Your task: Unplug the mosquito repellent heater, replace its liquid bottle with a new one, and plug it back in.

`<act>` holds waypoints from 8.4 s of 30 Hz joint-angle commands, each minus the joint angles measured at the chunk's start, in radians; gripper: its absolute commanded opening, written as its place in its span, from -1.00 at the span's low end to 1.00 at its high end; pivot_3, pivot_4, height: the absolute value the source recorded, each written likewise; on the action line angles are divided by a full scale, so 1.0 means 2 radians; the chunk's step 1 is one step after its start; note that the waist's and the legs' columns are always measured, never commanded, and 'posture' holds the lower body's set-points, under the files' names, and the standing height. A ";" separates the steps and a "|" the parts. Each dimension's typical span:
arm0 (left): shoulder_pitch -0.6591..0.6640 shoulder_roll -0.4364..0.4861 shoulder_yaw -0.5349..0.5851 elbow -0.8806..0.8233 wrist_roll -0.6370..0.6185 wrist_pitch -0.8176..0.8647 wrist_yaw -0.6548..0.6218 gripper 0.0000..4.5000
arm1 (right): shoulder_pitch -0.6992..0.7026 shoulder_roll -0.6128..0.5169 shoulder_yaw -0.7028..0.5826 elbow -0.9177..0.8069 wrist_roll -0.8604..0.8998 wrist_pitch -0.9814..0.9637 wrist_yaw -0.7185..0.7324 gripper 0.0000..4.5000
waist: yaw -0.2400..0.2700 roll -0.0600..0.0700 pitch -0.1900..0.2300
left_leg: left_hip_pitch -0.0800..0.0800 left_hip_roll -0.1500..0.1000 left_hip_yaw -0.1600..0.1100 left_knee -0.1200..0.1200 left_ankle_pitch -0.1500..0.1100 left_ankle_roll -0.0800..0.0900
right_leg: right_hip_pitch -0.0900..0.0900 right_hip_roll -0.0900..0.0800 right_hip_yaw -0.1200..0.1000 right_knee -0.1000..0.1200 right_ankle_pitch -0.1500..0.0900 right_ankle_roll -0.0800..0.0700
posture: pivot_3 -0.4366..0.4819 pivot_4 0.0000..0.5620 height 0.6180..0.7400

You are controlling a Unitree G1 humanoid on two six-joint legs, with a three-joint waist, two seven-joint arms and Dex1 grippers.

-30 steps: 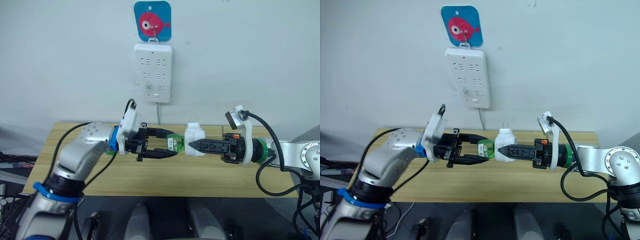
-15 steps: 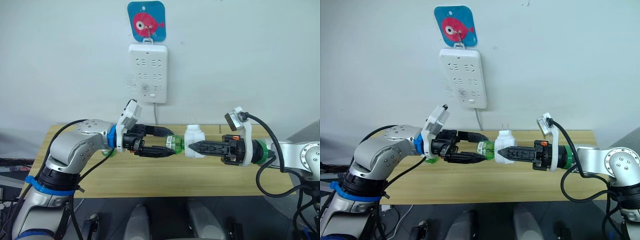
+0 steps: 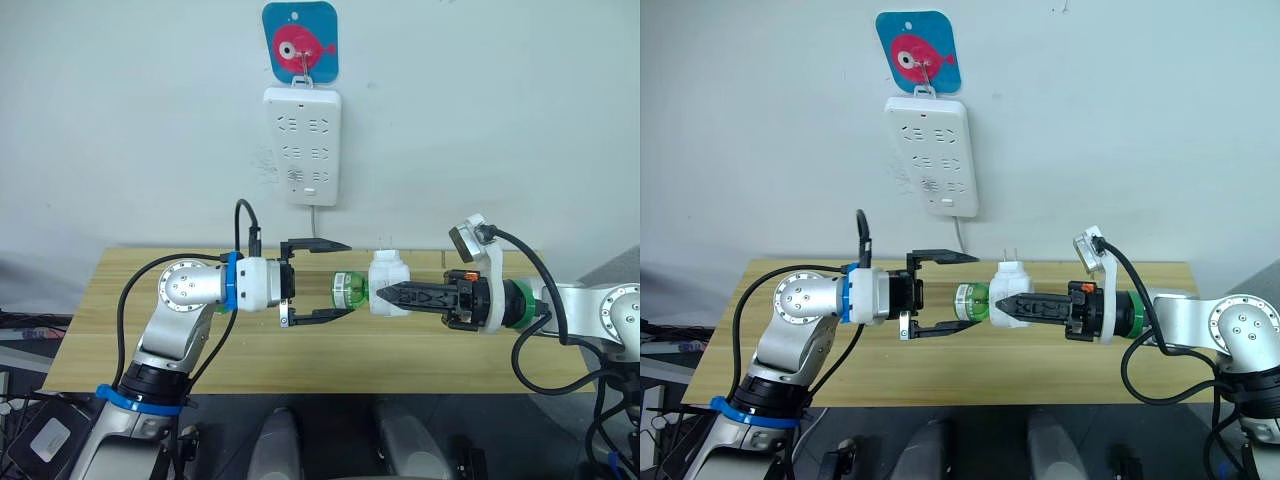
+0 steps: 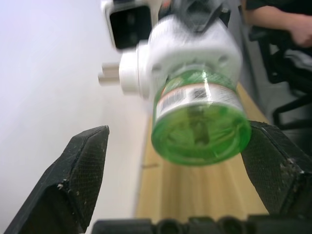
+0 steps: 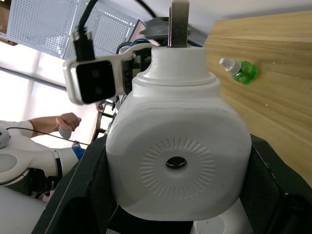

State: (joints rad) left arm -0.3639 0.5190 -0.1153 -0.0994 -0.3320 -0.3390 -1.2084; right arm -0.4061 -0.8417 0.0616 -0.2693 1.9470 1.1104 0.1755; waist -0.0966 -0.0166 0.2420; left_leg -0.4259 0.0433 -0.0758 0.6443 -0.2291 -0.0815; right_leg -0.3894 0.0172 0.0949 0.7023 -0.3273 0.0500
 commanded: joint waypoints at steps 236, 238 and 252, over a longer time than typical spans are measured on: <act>0.094 -0.083 0.170 0.333 0.087 0.017 0.399 -0.02 | -0.042 0.200 0.167 -0.193 -0.803 -0.034 0.230 1.00 | 0.015 -0.004 0.091 | 0.000 0.001 0.001 -0.002 0.001 -0.003 | -0.004 -0.002 0.001 0.004 -0.002 0.002 | -0.31 0.79 0.75; 0.090 -0.083 0.170 0.341 0.088 0.013 0.400 -0.02 | -0.042 0.197 0.169 -0.193 -0.802 -0.036 0.229 1.00 | 0.015 -0.004 0.091 | 0.000 0.001 0.001 -0.002 0.001 -0.003 | -0.004 -0.002 0.001 0.004 -0.002 0.003 | -0.31 0.76 0.75; 0.127 -0.022 0.072 0.074 0.064 0.136 0.257 -0.02 | -0.047 0.165 0.106 -0.179 -0.775 -0.086 0.260 1.00 | 0.022 -0.008 0.088 | -0.004 0.002 0.000 -0.006 0.004 -0.008 | -0.008 -0.003 -0.001 0.000 0.001 0.001 | -0.22 0.30 0.75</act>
State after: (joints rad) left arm -0.1184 0.4456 0.0587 0.1374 -0.1832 -0.1014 -0.6267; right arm -0.4955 -0.5039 0.3083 -0.6041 0.3725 0.9683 0.6741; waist -0.0520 -0.0319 0.4171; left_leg -0.4341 0.0464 -0.0768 0.6322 -0.2207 -0.0974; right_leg -0.4048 0.0117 0.0927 0.7018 -0.3250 0.0522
